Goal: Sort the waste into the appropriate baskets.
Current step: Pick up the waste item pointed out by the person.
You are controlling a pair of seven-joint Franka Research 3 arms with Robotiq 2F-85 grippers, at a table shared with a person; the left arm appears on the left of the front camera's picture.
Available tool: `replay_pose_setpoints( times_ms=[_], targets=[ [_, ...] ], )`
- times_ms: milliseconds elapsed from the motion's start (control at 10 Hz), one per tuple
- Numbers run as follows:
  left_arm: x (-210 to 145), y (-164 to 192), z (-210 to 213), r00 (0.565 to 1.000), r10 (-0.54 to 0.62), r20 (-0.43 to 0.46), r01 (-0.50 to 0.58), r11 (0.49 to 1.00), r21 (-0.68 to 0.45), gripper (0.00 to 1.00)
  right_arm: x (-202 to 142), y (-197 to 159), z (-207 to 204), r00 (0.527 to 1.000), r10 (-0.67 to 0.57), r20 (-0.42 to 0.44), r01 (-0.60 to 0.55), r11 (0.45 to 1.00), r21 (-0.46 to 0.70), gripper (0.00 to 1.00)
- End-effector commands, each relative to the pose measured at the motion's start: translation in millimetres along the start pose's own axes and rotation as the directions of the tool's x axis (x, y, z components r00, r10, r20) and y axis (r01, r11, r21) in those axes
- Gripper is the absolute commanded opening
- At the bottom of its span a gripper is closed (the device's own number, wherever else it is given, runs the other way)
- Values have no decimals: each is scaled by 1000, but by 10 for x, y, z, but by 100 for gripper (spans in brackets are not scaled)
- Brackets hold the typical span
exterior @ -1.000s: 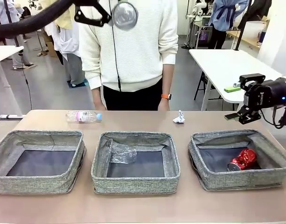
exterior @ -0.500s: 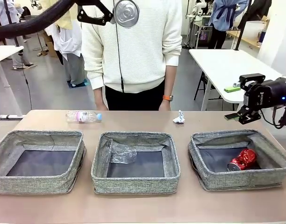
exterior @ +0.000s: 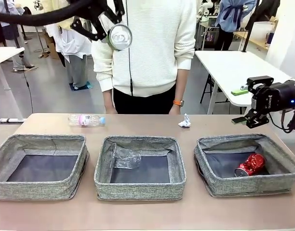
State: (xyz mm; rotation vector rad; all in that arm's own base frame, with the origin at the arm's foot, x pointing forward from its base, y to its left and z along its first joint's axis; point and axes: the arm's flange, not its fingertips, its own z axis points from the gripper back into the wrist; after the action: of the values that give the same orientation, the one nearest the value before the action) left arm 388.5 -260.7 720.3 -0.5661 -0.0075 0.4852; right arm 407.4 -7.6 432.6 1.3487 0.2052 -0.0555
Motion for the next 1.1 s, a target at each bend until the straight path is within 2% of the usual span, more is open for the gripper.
replay_pose_setpoints(
  times_ms=[0, 100, 400, 600, 800, 1000],
  targets=[
    [-69, -504, 109, 997, 54, -62, -44, 986, 159, 34, -18, 7, -18, 1000, 8, 3, -8, 1000, -1, 100],
    [-90, -554, 66, 996, 70, -47, -58, 975, 214, 34, -18, 7, -18, 1000, 8, 3, -8, 1000, -1, 100],
    [-111, -688, 72, 999, 4, -43, 2, 989, 148, 34, -18, 7, -18, 1000, 8, 3, -8, 1000, -1, 100],
    [-120, -760, 7, 999, -34, -22, 38, 978, 206, 34, -18, 7, -18, 1000, 8, 3, -8, 1000, -1, 100],
    [-158, -800, -38, 988, -139, -70, 151, 965, 214, 34, -18, 7, -18, 1000, 8, 3, -8, 1000, -1, 100],
    [-222, -811, -61, 957, -271, -104, 287, 934, 211, 34, -18, 7, -18, 1000, 8, 3, -8, 1000, -1, 100]
  ],
)
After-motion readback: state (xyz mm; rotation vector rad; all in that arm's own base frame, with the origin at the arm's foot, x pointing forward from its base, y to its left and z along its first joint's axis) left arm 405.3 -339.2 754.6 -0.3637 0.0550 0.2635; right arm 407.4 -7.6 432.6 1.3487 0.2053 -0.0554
